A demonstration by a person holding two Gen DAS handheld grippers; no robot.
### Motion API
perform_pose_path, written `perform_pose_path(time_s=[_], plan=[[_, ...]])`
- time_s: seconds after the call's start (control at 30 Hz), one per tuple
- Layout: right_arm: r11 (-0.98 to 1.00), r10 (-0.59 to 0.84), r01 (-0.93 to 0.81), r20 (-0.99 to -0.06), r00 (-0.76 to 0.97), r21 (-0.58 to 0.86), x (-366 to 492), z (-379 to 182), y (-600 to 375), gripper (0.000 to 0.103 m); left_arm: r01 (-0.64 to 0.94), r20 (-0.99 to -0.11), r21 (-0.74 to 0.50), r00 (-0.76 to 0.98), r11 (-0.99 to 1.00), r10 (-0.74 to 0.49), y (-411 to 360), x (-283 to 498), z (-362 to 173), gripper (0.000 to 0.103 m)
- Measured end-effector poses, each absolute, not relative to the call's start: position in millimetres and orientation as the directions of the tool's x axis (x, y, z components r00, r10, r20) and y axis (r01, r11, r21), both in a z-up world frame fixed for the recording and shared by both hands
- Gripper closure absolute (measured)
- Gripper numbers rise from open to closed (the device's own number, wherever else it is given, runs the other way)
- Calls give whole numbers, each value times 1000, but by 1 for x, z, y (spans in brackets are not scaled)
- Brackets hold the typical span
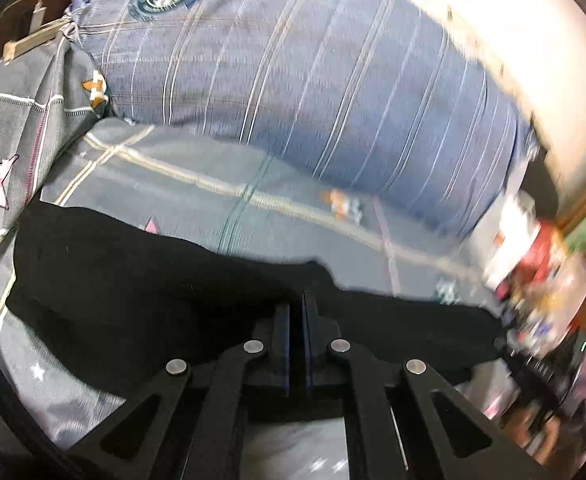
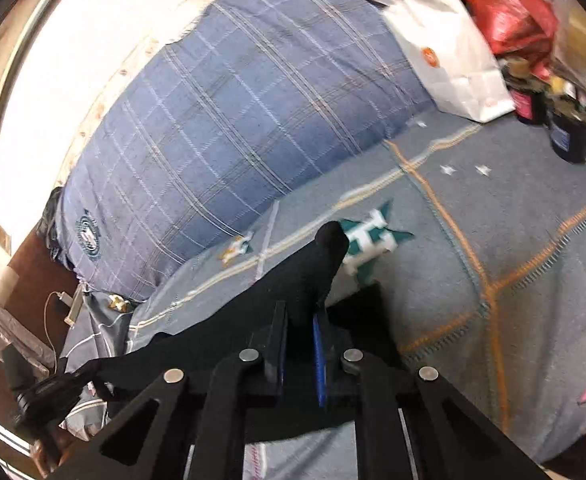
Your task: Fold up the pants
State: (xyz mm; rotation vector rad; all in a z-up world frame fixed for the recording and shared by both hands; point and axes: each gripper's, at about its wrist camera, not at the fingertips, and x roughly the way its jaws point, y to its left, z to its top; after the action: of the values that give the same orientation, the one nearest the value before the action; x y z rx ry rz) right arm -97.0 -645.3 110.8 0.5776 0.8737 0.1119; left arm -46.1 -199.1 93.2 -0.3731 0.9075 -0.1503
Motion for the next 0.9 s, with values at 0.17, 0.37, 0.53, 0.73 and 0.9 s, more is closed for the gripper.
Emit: perform_pose_path(time_s=[0.17, 0.37, 0.53, 0.73, 0.9], plan=[[882, 258, 220, -819, 513, 416, -98, 76, -640, 92, -50, -851, -277, 477, 960, -221, -211, -53, 31, 99], [901, 213, 222, -828, 519, 372, -111, 79, -634, 92, -28, -841, -276, 491, 961, -228, -209, -65, 31, 98], [903, 190, 235, -824, 534, 360, -111, 78, -632, 91, -28, -846, -260, 489, 965, -213, -208, -68, 28, 97], [870, 199, 304, -840, 505, 389, -110, 67, -644, 83, -28, -871, -243, 446, 970, -205, -208, -74, 15, 70], [837, 169, 315, -759, 629, 447, -129, 94, -661, 34, -5, -834, -263, 503, 965, -225, -204, -86, 32, 46]])
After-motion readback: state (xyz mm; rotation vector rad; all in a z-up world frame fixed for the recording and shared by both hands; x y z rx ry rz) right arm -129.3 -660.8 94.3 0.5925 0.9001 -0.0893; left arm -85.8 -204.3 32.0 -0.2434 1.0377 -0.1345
